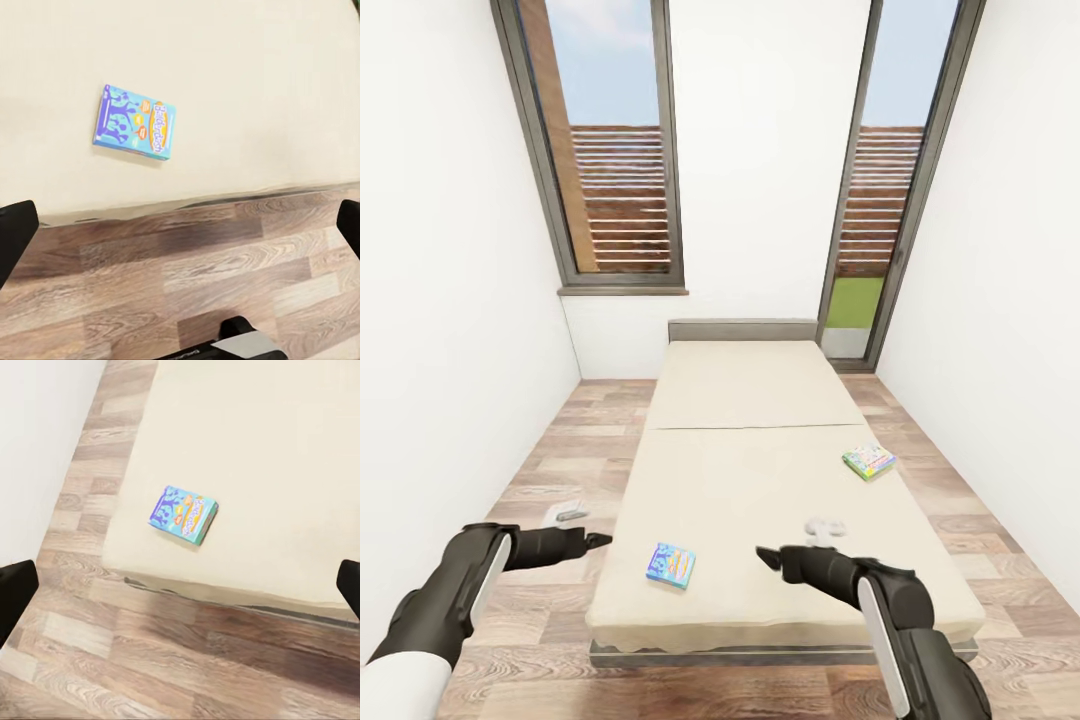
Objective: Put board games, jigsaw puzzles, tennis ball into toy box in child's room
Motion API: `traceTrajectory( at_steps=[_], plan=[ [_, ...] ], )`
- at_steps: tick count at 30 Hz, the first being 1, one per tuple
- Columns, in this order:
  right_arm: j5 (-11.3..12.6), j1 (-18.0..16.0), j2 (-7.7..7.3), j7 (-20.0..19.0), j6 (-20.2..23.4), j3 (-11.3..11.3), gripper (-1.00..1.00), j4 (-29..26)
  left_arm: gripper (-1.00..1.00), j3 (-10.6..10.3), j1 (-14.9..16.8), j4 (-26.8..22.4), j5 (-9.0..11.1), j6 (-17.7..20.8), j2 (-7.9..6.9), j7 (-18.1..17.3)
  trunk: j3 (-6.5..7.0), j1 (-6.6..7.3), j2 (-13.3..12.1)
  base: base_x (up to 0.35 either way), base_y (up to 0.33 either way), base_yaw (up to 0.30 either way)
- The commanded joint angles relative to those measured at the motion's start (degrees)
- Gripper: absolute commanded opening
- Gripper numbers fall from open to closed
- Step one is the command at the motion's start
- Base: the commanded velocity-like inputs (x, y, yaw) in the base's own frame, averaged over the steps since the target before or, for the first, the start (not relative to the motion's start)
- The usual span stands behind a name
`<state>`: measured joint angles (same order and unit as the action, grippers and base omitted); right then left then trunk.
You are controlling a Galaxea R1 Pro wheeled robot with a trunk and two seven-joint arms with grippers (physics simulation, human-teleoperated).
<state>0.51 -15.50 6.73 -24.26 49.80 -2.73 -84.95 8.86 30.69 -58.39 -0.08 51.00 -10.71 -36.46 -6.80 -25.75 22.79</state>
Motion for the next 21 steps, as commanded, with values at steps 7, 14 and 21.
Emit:
traceTrajectory(
  at_steps=[7,14,21],
  plan=[
    [-0.06,-0.06,-0.03,-5.66,0.33,-0.11,1.00,-0.69,1.00,0.02,6.99,1.49,-0.06,0.93,4.30,12.12,-0.13,-0.04,0.13,0.000,0.000,0.000],
    [-0.07,-0.06,-0.04,-6.55,0.38,-0.10,1.00,-0.81,1.00,-0.01,18.88,15.18,0.35,0.37,11.21,30.21,-0.13,-0.04,0.13,0.000,0.000,0.000],
    [-0.07,-0.06,-0.08,-6.78,0.39,-0.16,1.00,-0.82,1.00,-0.07,26.94,23.62,0.28,0.14,14.36,34.92,-0.13,-0.04,0.13,0.000,0.000,0.000]
  ],
)
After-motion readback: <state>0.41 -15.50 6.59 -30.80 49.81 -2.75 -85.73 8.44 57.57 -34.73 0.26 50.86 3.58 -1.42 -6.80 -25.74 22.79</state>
